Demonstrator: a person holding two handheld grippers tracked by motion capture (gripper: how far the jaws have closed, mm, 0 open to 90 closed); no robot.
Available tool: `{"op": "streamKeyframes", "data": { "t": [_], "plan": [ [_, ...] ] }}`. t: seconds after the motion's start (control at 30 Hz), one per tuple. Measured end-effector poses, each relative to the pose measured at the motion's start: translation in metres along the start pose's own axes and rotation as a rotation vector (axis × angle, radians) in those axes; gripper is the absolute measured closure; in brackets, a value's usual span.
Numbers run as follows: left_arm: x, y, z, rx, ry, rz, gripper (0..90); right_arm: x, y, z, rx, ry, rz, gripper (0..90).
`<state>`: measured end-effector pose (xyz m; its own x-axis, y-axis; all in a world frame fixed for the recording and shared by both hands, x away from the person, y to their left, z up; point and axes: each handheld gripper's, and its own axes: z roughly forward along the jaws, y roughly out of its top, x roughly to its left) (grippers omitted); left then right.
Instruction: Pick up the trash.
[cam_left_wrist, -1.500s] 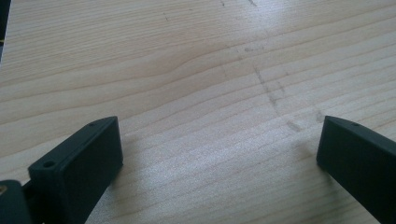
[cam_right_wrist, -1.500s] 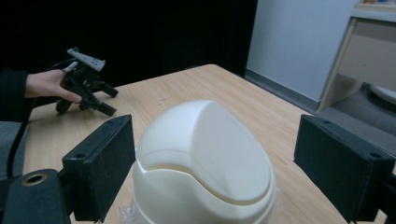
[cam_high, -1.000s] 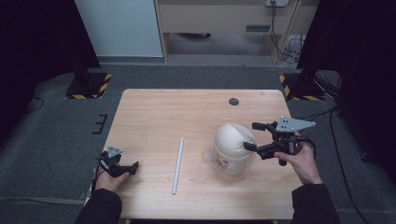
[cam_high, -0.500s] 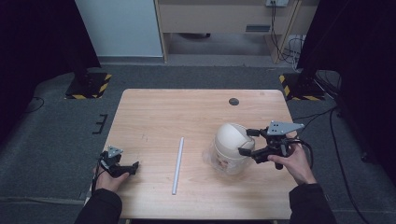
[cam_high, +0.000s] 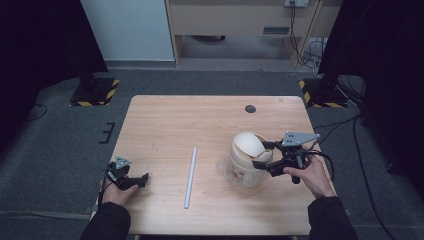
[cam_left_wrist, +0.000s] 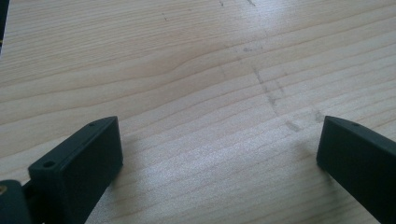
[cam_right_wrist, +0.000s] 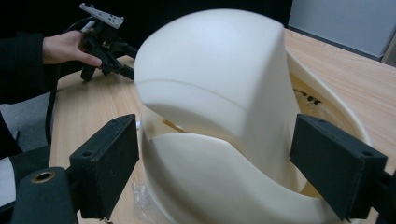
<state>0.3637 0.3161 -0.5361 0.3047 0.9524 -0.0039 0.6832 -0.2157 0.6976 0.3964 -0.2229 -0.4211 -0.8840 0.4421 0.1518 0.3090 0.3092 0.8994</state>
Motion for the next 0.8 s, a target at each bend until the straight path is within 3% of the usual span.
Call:
{"op": "streamKeyframes", "data": {
  "t": [0.2,0.8],
  "plan": [
    [0.000,0.000,0.000,0.000,0.000,0.000,0.0,0.001,0.003,0.002,-0.027,-0.014,0.005,15.5],
    [0.000,0.000,0.000,0.001,-0.001,0.001,0.0,-0.003,0.011,-0.018,-0.139,-0.063,0.037,16.2]
  ]
}}
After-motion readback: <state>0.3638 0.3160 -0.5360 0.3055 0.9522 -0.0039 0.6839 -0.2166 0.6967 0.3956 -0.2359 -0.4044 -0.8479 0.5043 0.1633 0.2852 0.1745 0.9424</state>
